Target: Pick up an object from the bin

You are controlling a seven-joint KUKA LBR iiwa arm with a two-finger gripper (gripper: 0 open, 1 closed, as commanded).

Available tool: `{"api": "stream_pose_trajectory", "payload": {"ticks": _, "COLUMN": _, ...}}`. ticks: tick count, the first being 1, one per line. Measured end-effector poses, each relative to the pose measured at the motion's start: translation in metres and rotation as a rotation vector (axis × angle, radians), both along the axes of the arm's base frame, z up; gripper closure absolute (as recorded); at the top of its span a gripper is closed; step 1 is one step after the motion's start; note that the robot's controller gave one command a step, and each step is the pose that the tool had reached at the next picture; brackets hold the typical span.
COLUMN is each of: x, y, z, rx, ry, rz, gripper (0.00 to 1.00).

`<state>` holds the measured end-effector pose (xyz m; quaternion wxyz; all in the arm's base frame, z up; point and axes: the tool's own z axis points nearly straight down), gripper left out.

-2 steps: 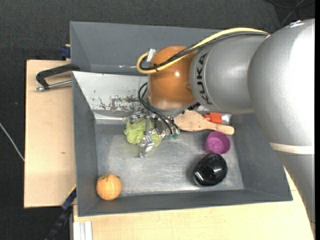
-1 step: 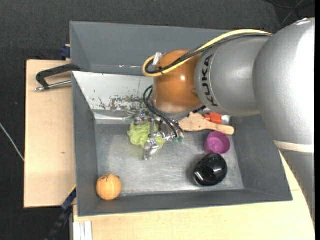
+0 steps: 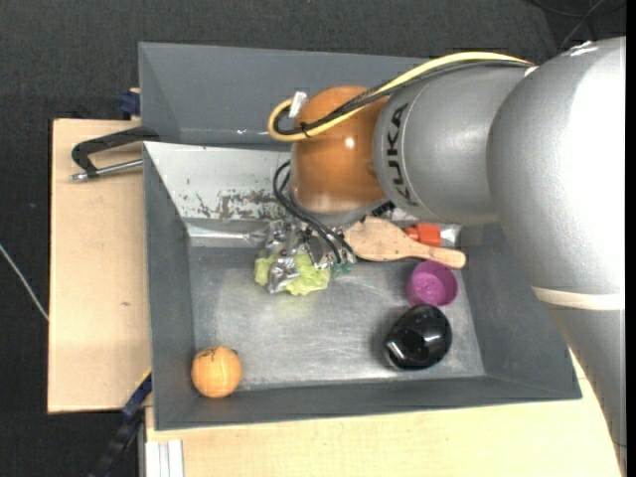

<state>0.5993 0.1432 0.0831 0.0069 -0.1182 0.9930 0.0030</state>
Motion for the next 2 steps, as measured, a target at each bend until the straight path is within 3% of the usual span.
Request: {"api": "stream_pose_trajectory", "payload": {"ticks": 2, "x": -0.0015, "y": -0.0004, "z": 0.0041, "rx": -0.002, "ry": 0.006, "rz": 0.000, "gripper": 1.00}}
